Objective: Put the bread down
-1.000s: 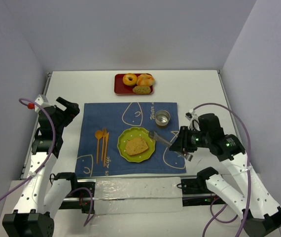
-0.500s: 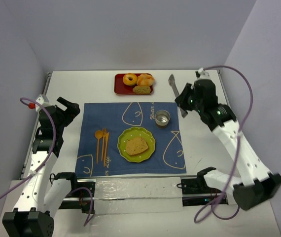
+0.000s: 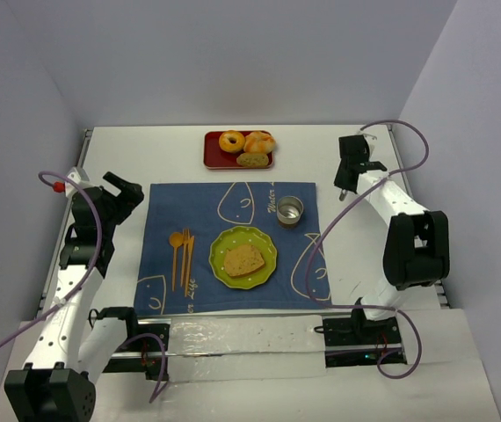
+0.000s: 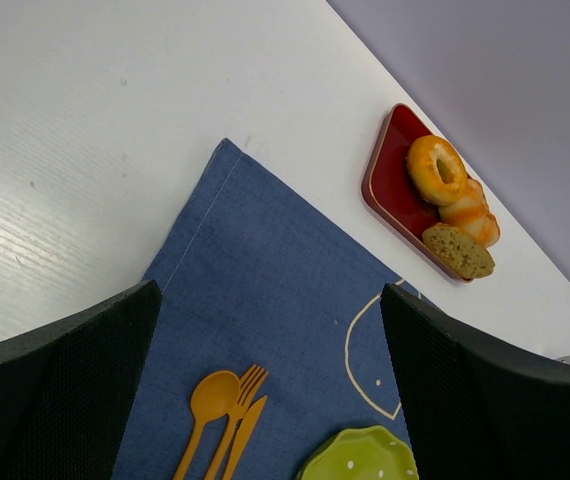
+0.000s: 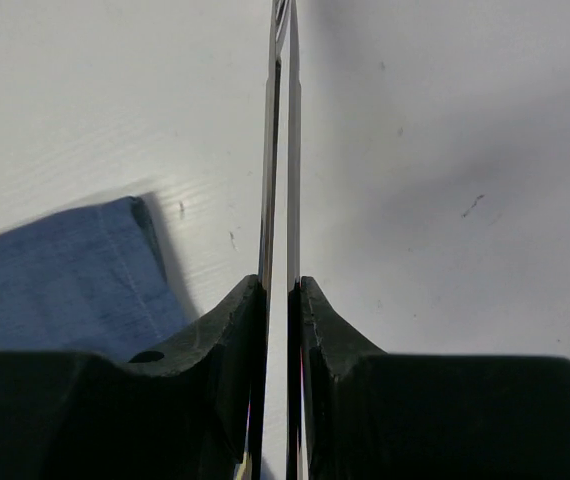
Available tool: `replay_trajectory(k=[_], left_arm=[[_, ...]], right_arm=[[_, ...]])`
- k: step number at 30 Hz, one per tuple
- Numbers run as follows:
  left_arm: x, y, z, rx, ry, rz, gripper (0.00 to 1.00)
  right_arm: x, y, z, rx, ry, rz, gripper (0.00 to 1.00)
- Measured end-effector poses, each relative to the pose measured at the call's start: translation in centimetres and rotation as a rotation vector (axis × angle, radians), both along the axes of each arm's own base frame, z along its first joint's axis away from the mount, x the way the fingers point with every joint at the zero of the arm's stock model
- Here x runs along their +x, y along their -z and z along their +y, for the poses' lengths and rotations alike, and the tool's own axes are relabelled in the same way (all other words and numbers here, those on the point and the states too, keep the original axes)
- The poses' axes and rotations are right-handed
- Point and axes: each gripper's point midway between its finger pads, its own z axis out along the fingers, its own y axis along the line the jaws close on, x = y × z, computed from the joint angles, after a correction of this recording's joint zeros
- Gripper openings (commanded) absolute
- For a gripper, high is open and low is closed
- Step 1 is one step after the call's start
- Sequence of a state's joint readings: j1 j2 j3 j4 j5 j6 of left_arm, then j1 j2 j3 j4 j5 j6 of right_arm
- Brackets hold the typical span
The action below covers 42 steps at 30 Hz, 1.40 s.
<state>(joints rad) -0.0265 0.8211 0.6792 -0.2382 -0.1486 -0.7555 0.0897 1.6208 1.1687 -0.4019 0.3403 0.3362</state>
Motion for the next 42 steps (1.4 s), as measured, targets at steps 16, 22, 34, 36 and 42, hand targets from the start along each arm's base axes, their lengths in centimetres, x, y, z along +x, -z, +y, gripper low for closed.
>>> replay_trajectory(k=[16, 22, 34, 36, 42], left_arm=[[0.3, 0.5, 0.0, 0.0, 0.0, 0.014, 0.99], [0.3, 0.4, 0.0, 0.0, 0.0, 0.012, 0.99], [0.1, -0.1, 0.0, 0.001, -0.001, -0.006, 0.99], [0.1, -0.2, 0.0, 0.001, -0.001, -0.008, 0.99], [0.0, -0.4, 0.0, 0.001, -0.001, -0.016, 0.99]], right_arm=[[-1.8, 7.2, -1.0, -0.004, 0.008, 0.231, 0.73], [-2.3, 7.0, -0.9, 0.008, 0.021, 0.226, 0.86], [-6.3, -8.2, -0.5, 0.103, 0.04, -0.227, 1.0], [-7.8, -10.6, -0.4, 0.125, 0.046, -0.318, 1.0], [-11.4, -10.9, -0.2, 0.176, 0.059, -0.398, 1.0]])
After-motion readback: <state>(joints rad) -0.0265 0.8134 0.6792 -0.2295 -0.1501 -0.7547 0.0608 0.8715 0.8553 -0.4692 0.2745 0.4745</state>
